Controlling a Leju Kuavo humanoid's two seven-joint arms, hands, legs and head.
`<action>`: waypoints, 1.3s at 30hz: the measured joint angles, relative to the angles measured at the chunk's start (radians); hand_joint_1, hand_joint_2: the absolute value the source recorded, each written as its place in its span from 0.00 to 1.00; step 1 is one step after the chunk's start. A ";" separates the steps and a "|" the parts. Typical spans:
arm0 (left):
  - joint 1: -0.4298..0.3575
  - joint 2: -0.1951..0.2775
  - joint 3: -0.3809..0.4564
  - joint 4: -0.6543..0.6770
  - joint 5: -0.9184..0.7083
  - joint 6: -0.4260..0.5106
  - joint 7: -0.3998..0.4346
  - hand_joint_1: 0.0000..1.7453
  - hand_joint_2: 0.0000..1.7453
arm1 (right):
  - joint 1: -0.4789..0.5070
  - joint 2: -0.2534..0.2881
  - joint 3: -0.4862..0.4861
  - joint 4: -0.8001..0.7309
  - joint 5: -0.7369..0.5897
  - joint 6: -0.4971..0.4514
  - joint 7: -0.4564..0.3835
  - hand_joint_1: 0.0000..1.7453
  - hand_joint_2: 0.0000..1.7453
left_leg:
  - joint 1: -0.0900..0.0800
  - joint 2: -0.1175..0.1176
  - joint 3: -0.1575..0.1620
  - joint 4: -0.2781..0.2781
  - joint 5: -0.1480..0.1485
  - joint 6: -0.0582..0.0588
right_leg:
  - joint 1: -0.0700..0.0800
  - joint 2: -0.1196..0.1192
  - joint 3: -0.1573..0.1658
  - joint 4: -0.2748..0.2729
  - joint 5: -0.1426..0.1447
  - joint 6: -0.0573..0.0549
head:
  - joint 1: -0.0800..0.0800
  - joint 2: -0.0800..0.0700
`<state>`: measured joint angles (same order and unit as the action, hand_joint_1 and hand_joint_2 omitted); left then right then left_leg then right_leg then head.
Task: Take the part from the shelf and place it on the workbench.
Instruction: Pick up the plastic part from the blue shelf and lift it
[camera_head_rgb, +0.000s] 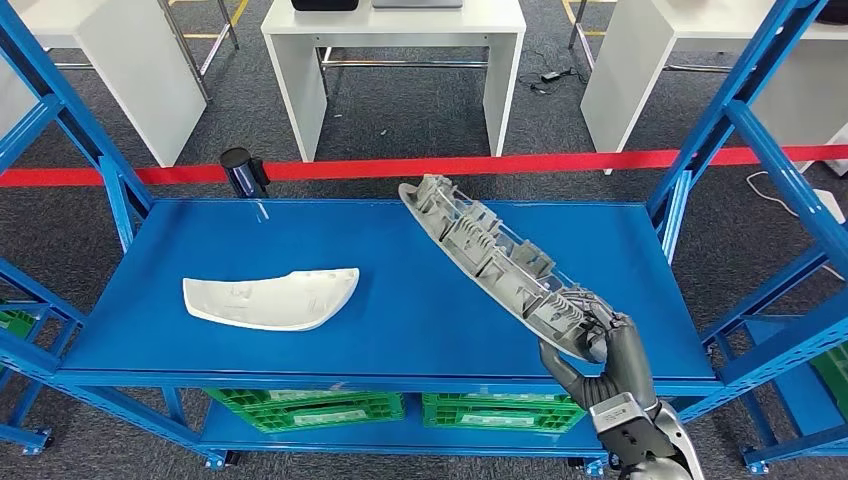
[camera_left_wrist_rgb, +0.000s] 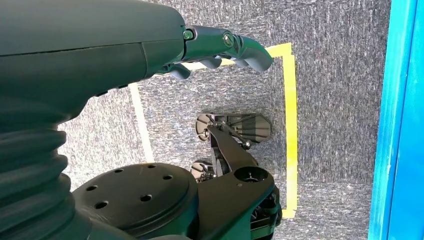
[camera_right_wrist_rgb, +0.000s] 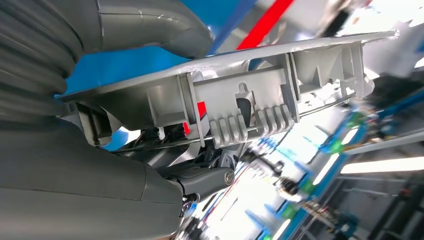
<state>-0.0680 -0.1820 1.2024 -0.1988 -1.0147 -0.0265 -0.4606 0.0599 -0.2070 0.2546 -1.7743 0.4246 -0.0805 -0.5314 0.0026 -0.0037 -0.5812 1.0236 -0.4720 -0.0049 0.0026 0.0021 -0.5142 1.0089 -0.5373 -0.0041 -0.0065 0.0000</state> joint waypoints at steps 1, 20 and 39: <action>0.000 0.000 0.000 0.000 0.000 -0.003 0.000 0.00 1.00 | -0.001 0.000 -0.002 -0.002 -0.019 0.014 -0.014 1.00 1.00 | 0.000 0.000 0.000 0.000 0.000 0.000 | 0.000 0.000 0.000 0.000 0.000 0.000 | 0.000 0.000; -0.007 0.006 0.000 0.000 0.021 -0.051 -0.018 0.00 1.00 | -0.059 0.025 -0.060 -0.077 -0.525 0.594 -0.165 1.00 1.00 | 0.000 0.000 0.000 0.000 0.000 0.000 | 0.000 0.000 0.000 0.000 0.000 0.000 | 0.000 0.000; -0.018 0.037 0.002 -0.002 0.027 -0.049 0.070 0.00 1.00 | -0.175 0.075 -0.022 -0.086 -0.714 0.764 -0.102 1.00 1.00 | 0.003 0.004 -0.004 -0.016 0.017 0.028 | -0.018 0.000 -0.103 0.229 -0.125 0.031 | 0.007 0.000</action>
<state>-0.0859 -0.1451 1.2046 -0.2012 -0.9874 -0.0757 -0.3905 -0.1155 -0.1324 0.2327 -1.8604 -0.2895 0.6831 -0.6331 0.0057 0.0005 -0.5854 1.0079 -0.4550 0.0235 -0.0151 0.0024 -0.6173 1.2382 -0.6626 0.0271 0.0006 0.0000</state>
